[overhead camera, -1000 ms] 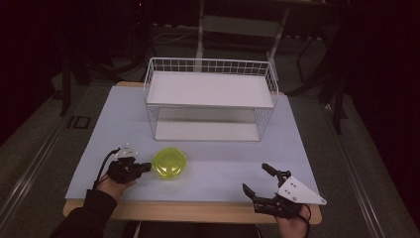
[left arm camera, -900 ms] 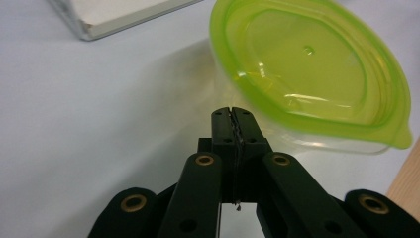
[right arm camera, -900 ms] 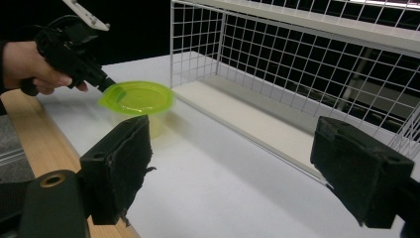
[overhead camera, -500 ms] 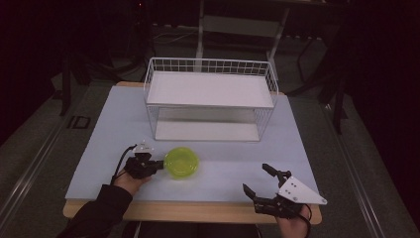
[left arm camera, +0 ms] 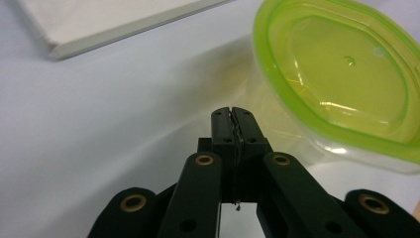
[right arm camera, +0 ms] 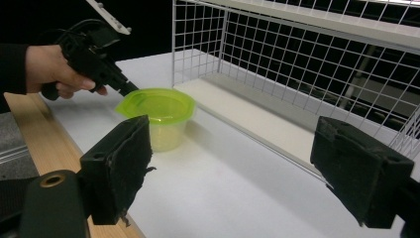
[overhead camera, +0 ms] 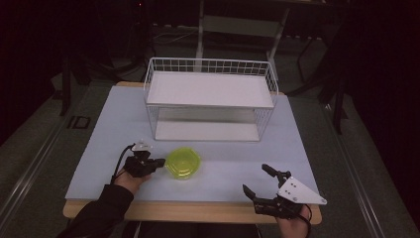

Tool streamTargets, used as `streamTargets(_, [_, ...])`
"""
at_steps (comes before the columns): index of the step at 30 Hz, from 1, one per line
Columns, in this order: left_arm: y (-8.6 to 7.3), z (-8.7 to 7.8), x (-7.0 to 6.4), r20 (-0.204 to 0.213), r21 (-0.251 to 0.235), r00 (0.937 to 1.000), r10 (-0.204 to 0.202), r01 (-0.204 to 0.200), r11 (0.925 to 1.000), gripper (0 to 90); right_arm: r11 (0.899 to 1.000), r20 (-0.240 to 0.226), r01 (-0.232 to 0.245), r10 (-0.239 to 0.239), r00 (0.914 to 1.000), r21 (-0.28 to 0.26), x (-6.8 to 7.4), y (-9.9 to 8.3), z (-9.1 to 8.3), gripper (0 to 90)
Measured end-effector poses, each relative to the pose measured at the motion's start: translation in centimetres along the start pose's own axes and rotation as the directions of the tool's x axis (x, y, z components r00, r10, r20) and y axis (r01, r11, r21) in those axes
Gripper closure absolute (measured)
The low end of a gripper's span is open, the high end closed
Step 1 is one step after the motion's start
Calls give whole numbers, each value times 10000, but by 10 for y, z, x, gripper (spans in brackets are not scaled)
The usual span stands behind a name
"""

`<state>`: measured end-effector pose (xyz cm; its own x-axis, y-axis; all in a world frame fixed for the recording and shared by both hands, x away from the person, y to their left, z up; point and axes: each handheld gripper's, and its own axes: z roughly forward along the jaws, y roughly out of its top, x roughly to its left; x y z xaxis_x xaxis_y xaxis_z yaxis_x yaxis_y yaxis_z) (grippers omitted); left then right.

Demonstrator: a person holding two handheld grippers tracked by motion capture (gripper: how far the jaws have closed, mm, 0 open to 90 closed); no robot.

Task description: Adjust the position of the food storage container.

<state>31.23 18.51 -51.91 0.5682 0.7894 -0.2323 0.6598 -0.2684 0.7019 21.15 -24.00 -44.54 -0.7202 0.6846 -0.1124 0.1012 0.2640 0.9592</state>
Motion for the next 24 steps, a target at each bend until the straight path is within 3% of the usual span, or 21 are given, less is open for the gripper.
streamTargets(5, [-12,-4,-12,395,280,9985,-387,376,9989,900,10000,-19,10,-10,10000,27,0,0,1,158])
streamTargets(10, [-15,6,-23,909,514,9940,-605,559,9971,900,10000,-36,81,-81,10000,15,1,1,1,158])
streamTargets(15, [-10,17,-26,748,609,9956,-556,511,9968,900,10000,6,-3,3,10000,19,0,0,0,158])
streamTargets(17, [-7,20,-24,787,564,9931,-874,831,9949,900,10000,-15,7,-7,10000,29,-1,0,0,158])
streamTargets(24, [4,33,-25,681,456,9929,-979,949,9944,900,10000,-35,52,-52,10000,70,0,0,0,158])
